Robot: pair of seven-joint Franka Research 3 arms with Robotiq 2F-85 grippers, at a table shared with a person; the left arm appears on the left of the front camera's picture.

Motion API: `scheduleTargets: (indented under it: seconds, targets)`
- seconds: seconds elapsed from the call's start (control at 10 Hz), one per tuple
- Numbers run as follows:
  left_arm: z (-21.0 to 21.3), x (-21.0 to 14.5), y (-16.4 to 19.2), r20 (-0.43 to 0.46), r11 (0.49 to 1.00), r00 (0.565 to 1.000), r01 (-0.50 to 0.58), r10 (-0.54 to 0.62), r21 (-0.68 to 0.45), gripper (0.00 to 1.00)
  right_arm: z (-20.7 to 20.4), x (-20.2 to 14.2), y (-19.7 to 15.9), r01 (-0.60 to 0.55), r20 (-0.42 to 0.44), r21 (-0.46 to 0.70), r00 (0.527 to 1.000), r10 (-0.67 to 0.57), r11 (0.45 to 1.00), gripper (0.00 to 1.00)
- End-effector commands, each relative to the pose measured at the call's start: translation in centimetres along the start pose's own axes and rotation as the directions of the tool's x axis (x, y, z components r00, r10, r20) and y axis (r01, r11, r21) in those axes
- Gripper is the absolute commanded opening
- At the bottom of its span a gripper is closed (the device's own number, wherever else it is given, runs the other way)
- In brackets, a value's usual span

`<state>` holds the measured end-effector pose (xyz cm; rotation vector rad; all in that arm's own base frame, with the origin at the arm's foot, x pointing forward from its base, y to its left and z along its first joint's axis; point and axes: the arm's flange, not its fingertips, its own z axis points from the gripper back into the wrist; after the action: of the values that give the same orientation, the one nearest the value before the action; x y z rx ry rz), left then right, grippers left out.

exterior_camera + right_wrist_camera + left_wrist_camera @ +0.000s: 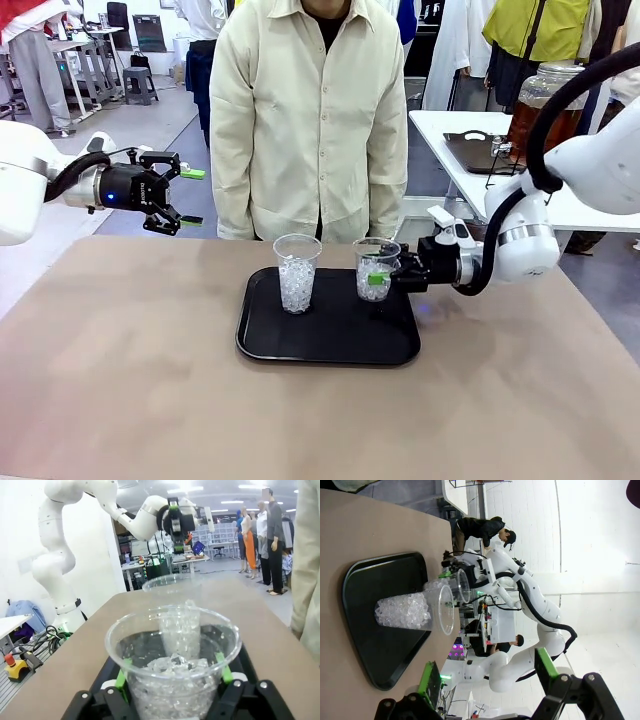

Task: Pour the drink into the iced cup.
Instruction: Pick up the iced cup indicated by the human and present it to them.

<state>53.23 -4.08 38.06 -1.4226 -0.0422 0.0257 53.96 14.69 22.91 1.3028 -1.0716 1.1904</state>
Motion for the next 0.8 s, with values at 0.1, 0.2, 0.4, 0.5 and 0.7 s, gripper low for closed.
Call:
scheduleTargets:
  seconds: [0.1, 0.2, 0.4, 0.5, 0.7]
  targets:
    - [0.0, 0.0, -0.2, 0.011, 1.0, 1.0, -0.01, 0.01, -0.007, 1.0, 0.3, 4.3, -0.2, -0.067, 0.0, 0.014, 0.998, 0.067, 0.998, 0.81]
    - [0.0, 0.0, -0.2, 0.011, 1.0, 1.0, -0.01, 0.01, -0.007, 1.0, 0.4, 5.9, -0.6, -0.091, -0.017, 0.011, 0.996, 0.091, 0.996, 0.81]
    - [0.0, 0.0, -0.2, 0.011, 1.0, 1.0, -0.01, 0.01, -0.007, 1.0, 0.4, 9.5, -1.9, -0.123, -0.03, 0.009, 0.992, 0.123, 0.992, 0.81]
    - [0.0, 0.0, -0.2, 0.011, 1.0, 1.0, -0.01, 0.01, -0.007, 1.0, 0.2, 11.2, -2.6, -0.133, -0.028, 0.007, 0.991, 0.133, 0.991, 0.81]
    - [0.0, 0.0, -0.2, 0.011, 1.0, 1.0, -0.01, 0.01, -0.007, 1.0, 0.1, 12.9, -3.6, -0.122, -0.013, 0.013, 0.992, 0.123, 0.992, 0.81]
